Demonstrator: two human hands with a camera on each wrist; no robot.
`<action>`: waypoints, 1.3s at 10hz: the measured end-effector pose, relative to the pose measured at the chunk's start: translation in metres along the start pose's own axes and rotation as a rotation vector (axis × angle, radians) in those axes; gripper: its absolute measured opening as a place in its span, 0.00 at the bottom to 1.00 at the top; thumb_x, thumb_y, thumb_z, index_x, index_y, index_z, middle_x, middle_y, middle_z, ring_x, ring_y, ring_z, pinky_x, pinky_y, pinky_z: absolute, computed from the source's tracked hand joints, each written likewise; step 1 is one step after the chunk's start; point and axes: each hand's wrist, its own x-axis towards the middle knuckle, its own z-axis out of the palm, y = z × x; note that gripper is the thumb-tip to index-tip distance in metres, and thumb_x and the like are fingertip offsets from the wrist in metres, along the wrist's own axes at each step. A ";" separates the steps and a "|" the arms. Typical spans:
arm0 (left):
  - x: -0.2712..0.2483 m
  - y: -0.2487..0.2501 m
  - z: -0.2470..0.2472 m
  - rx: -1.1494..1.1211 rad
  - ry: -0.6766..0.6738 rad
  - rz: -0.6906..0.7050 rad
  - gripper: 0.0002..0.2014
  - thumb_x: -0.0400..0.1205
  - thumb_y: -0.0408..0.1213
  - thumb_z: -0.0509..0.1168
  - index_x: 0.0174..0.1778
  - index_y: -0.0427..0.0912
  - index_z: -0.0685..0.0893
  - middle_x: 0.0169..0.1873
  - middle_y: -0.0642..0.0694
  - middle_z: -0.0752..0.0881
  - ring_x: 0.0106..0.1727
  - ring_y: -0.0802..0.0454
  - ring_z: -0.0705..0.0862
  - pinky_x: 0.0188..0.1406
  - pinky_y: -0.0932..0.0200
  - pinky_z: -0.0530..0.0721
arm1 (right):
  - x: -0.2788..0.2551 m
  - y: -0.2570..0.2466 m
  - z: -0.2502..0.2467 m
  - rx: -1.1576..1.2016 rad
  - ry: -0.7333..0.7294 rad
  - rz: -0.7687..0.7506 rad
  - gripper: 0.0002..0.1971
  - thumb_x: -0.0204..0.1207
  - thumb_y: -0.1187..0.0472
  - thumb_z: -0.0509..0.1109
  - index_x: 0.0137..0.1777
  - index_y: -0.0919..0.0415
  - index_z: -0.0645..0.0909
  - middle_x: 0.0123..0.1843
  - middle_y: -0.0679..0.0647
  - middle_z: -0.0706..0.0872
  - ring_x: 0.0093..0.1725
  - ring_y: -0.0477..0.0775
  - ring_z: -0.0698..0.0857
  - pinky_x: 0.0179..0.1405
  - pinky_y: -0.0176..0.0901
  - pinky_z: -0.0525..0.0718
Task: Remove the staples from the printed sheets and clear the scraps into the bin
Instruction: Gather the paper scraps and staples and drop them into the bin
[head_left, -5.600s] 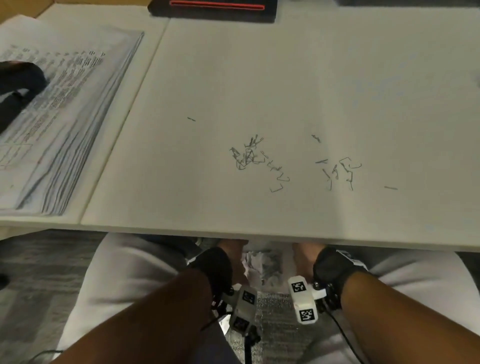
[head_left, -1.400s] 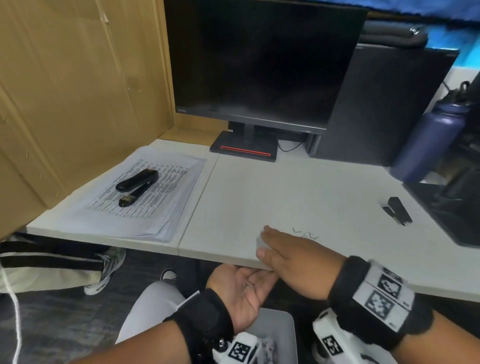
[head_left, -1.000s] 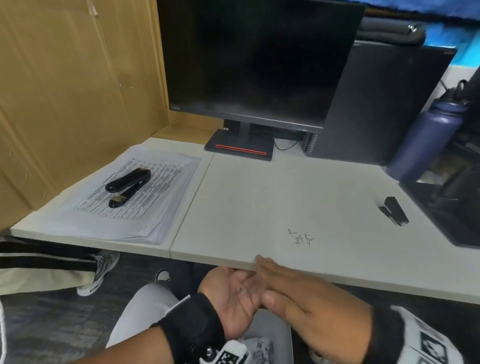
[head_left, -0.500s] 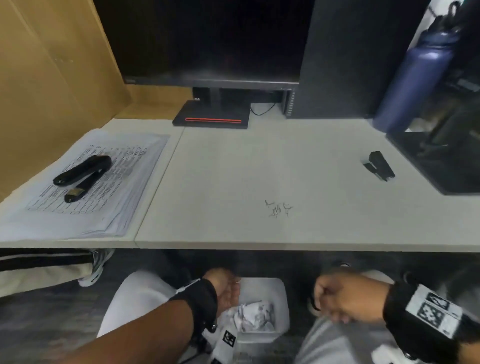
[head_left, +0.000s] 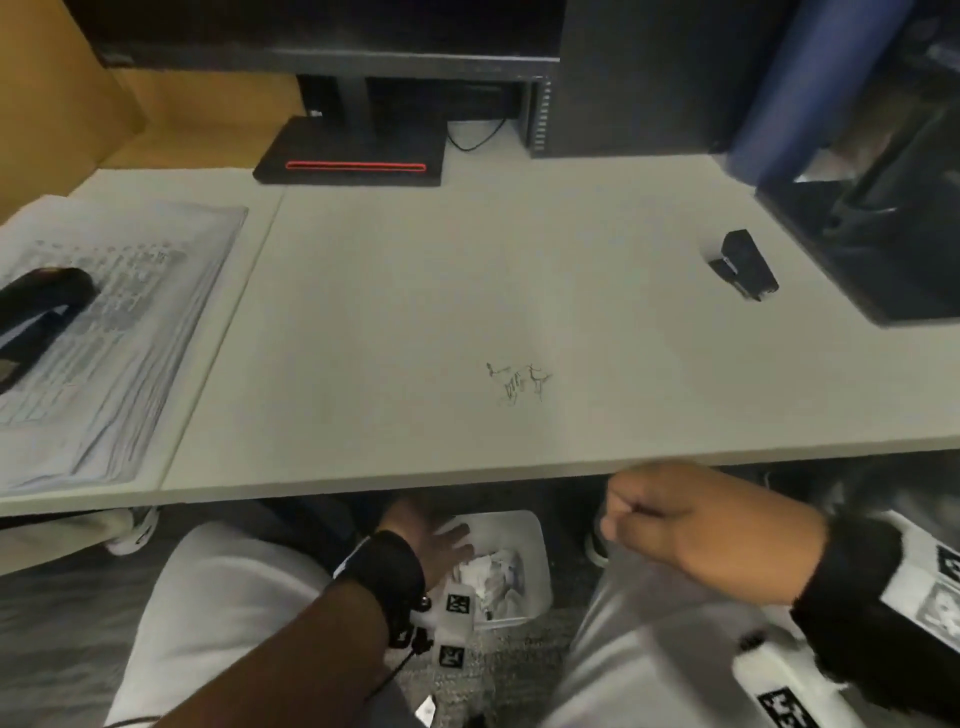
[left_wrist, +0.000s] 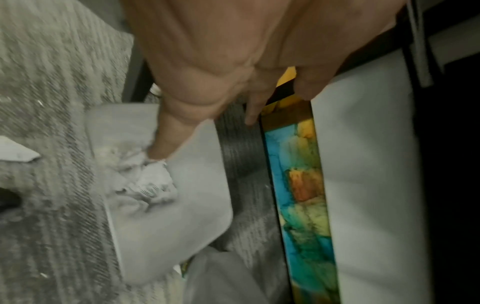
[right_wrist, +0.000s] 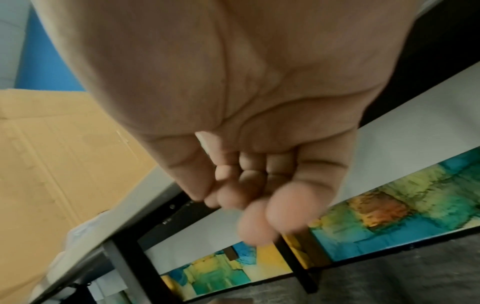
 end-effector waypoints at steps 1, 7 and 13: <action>-0.010 0.005 0.016 -0.244 -0.220 -0.082 0.21 0.92 0.37 0.51 0.78 0.31 0.73 0.70 0.35 0.83 0.78 0.34 0.77 0.79 0.42 0.72 | -0.009 -0.031 -0.008 0.064 0.098 -0.100 0.19 0.78 0.39 0.63 0.37 0.54 0.72 0.28 0.48 0.73 0.29 0.44 0.71 0.34 0.41 0.74; -0.140 0.016 0.031 -0.476 -0.775 -0.006 0.29 0.84 0.47 0.64 0.72 0.25 0.79 0.66 0.26 0.85 0.67 0.32 0.87 0.71 0.41 0.82 | 0.053 -0.092 0.006 -0.289 0.258 -0.126 0.37 0.85 0.36 0.38 0.89 0.55 0.47 0.90 0.48 0.45 0.87 0.42 0.44 0.85 0.39 0.39; -0.138 0.023 0.014 -0.561 -0.787 -0.030 0.29 0.91 0.49 0.56 0.74 0.25 0.78 0.68 0.24 0.84 0.70 0.28 0.84 0.72 0.39 0.82 | 0.026 -0.072 0.001 -0.227 0.418 -0.051 0.33 0.86 0.38 0.40 0.89 0.50 0.50 0.89 0.44 0.51 0.87 0.39 0.49 0.84 0.35 0.44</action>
